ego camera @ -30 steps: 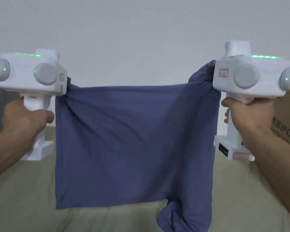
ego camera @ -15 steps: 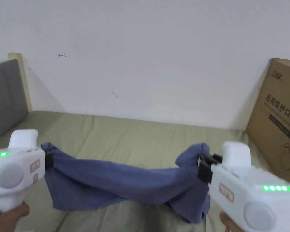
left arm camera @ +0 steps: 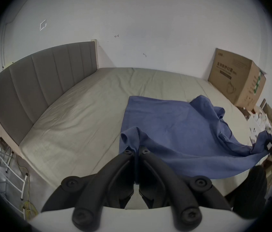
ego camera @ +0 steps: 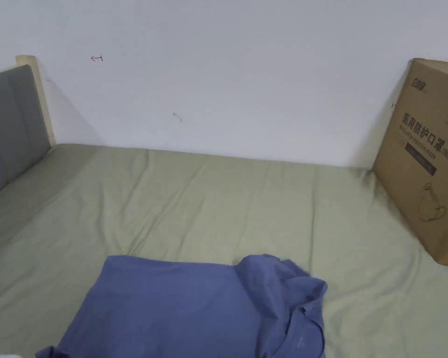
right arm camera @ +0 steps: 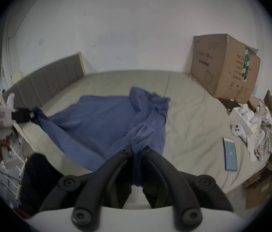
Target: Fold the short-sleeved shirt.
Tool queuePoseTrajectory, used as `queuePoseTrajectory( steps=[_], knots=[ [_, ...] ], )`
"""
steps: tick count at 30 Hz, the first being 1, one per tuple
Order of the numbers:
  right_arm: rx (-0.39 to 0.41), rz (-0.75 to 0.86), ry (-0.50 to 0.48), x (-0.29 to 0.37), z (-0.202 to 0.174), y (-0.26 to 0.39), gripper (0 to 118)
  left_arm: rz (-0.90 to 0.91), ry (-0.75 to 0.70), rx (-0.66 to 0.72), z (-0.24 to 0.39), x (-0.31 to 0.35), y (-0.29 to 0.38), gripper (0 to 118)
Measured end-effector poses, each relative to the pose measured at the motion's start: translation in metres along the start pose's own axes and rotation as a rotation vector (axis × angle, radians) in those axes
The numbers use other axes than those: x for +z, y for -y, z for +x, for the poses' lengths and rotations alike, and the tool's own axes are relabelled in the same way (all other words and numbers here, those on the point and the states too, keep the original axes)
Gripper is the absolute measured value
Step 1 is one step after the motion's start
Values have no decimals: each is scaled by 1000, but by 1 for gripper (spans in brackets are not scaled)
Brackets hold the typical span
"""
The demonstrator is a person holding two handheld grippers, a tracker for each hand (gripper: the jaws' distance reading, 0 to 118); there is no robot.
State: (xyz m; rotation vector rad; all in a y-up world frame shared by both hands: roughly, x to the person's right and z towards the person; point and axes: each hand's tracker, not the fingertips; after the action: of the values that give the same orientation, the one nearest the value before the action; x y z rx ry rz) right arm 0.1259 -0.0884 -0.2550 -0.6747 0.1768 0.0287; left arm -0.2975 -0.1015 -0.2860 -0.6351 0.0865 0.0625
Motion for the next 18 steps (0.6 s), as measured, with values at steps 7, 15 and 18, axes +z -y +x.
queuePoseTrajectory(
  steps=[7,15,18],
  knots=[
    [-90,-123,29,-21,7,35,14,-107,0,-5,-6,2,40,3],
    [-154,-188,18,-3,39,28,117,-79,82,98,-19,12,30,110],
    [-186,-71,8,15,55,-11,117,28,69,90,-18,22,-4,110]
  ],
)
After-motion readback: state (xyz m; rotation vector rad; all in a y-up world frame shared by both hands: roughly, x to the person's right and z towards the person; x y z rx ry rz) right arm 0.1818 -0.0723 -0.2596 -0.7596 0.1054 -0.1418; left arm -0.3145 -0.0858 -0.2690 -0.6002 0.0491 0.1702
